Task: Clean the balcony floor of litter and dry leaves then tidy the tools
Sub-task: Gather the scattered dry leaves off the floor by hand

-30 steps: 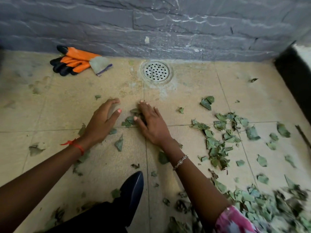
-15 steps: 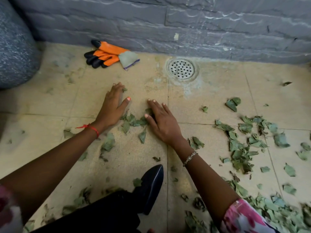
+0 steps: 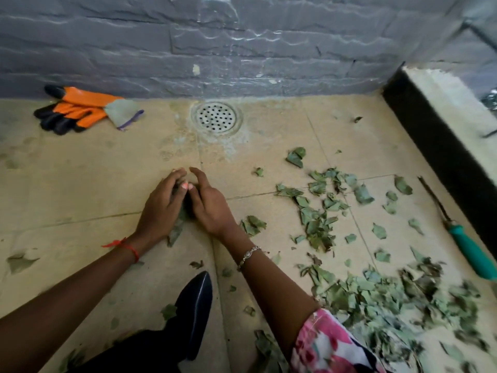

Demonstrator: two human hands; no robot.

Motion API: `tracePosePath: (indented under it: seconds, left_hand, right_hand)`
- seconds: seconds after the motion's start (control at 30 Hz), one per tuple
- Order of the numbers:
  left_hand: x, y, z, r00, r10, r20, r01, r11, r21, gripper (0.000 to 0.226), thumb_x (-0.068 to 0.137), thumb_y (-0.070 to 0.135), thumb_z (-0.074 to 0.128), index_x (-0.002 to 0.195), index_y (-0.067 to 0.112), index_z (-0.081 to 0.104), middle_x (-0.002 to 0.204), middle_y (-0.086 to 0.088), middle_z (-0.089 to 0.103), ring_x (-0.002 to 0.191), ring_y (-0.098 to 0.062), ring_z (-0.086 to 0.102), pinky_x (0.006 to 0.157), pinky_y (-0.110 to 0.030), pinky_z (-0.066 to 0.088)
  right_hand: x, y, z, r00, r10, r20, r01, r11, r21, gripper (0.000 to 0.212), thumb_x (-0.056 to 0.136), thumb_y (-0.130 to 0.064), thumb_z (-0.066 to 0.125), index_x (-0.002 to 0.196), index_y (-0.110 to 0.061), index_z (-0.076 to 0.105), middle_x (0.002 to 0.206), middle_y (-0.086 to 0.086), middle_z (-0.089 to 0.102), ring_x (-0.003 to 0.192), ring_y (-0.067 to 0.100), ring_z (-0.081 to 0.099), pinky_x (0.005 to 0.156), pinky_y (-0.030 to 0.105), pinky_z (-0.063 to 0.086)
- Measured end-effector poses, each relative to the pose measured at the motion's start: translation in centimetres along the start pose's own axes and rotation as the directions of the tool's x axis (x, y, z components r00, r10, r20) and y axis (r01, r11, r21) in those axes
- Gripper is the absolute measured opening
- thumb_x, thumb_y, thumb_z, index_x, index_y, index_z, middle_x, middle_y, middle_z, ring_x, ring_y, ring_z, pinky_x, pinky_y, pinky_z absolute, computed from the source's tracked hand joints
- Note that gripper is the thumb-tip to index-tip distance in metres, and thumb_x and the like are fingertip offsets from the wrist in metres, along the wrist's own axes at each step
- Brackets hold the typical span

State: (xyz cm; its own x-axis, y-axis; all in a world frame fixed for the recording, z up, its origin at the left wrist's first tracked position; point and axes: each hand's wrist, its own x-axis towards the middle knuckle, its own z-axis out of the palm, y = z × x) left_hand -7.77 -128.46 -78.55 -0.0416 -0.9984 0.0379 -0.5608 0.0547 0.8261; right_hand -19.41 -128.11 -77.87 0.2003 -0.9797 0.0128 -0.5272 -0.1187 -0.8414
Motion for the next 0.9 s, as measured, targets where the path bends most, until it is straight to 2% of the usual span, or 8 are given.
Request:
tracePosePath:
  seconds: [0.1, 0.23, 0.4, 0.47, 0.53, 0.67, 0.77, 0.9]
  left_hand:
    - [-0.3, 1.1, 1.8, 1.0, 0.024, -0.018, -0.025, 0.999, -0.045, 0.034, 0.1, 0.014, 0.038, 0.132, 0.004, 0.048, 0.137, -0.011, 0.049, 0.126, -0.017, 0.044, 0.1, -0.016, 0.027]
    - [-0.8, 2.4, 4.0, 0.998, 0.066, 0.001, -0.066, 0.997, -0.039, 0.033, 0.101, 0.015, 0.036, 0.127, 0.003, 0.051, 0.134, -0.012, 0.052, 0.122, -0.015, 0.045, 0.096, -0.01, 0.026]
    - [-0.8, 3.6, 6.5, 0.993, 0.117, 0.017, -0.117, 0.993, -0.002, 0.036, 0.1, 0.024, 0.035, 0.125, 0.004, 0.053, 0.138, -0.011, 0.049, 0.129, -0.015, 0.04, 0.101, -0.016, 0.025]
    - [-0.5, 4.4, 7.6, 0.995, 0.099, 0.031, -0.098, 0.995, -0.023, 0.034, 0.101, 0.021, 0.036, 0.125, 0.004, 0.052, 0.139, -0.01, 0.048, 0.131, -0.02, 0.04, 0.101, -0.017, 0.026]
    - [0.1, 5.0, 8.6, 0.992, 0.114, 0.061, -0.111, 0.993, -0.049, 0.038, 0.099, 0.028, 0.036, 0.125, 0.006, 0.052, 0.138, -0.009, 0.048, 0.129, -0.02, 0.042, 0.1, -0.019, 0.028]
    - [2.4, 7.4, 11.4, 0.988, 0.122, 0.091, -0.103, 0.976, -0.19, 0.039, 0.097, 0.029, 0.04, 0.126, 0.007, 0.053, 0.133, -0.006, 0.053, 0.124, -0.017, 0.047, 0.099, -0.02, 0.032]
    - [4.9, 10.0, 13.5, 0.972, 0.153, 0.176, -0.088, 0.939, -0.333, 0.047, 0.09, 0.036, 0.037, 0.124, 0.01, 0.055, 0.129, -0.001, 0.055, 0.119, -0.008, 0.048, 0.096, -0.014, 0.034]
    - [10.8, 11.2, 15.6, 0.841, 0.43, 0.329, -0.38, 0.901, -0.206, 0.038, 0.089, 0.031, 0.045, 0.118, 0.01, 0.057, 0.135, 0.005, 0.046, 0.134, -0.011, 0.036, 0.112, -0.026, 0.025]
  right_hand:
    - [-1.6, 0.3, -1.2, 0.998, 0.034, -0.056, -0.029, 0.996, 0.086, 0.042, 0.098, -0.028, 0.031, 0.136, -0.01, 0.039, 0.079, 0.018, 0.066, 0.061, 0.023, 0.056, 0.058, 0.029, 0.041]
    - [-3.9, 0.8, -4.2, 0.959, 0.124, -0.257, -0.078, 0.981, 0.18, 0.034, 0.1, -0.019, 0.035, 0.131, -0.015, 0.045, 0.1, 0.01, 0.07, 0.08, 0.024, 0.066, 0.073, 0.035, 0.053]
    - [-6.4, 2.5, -10.1, 0.776, 0.185, -0.603, -0.082, 0.977, 0.195, 0.024, 0.098, -0.014, 0.042, 0.117, -0.007, 0.055, 0.097, 0.01, 0.069, 0.078, 0.031, 0.056, 0.066, 0.037, 0.047]
    - [-7.3, 3.7, -12.3, 0.708, 0.183, -0.682, -0.114, 0.983, 0.146, 0.026, 0.097, -0.016, 0.044, 0.114, -0.002, 0.058, 0.091, 0.003, 0.065, 0.082, 0.023, 0.054, 0.066, 0.02, 0.048]
    - [-7.9, 5.1, -14.0, 0.646, 0.214, -0.733, -0.191, 0.975, 0.116, 0.029, 0.097, -0.02, 0.046, 0.116, -0.003, 0.059, 0.089, -0.006, 0.06, 0.079, 0.019, 0.054, 0.065, 0.01, 0.044]
    - [-8.3, 8.4, -16.9, 0.547, 0.273, -0.792, -0.341, 0.936, 0.087, 0.051, 0.092, -0.047, 0.038, 0.118, -0.01, 0.062, 0.115, 0.012, 0.065, 0.102, 0.021, 0.059, 0.089, 0.034, 0.048]
    - [-7.9, 10.1, -19.3, 0.504, 0.281, -0.816, -0.386, 0.919, 0.078, 0.039, 0.094, -0.033, 0.048, 0.118, -0.005, 0.063, 0.124, 0.012, 0.061, 0.12, 0.023, 0.054, 0.102, 0.033, 0.042]
    - [-6.0, 11.7, -22.0, 0.485, 0.226, -0.845, -0.364, 0.931, 0.04, 0.028, 0.094, -0.022, 0.052, 0.11, -0.005, 0.067, 0.115, 0.007, 0.066, 0.108, 0.013, 0.059, 0.093, 0.015, 0.045]
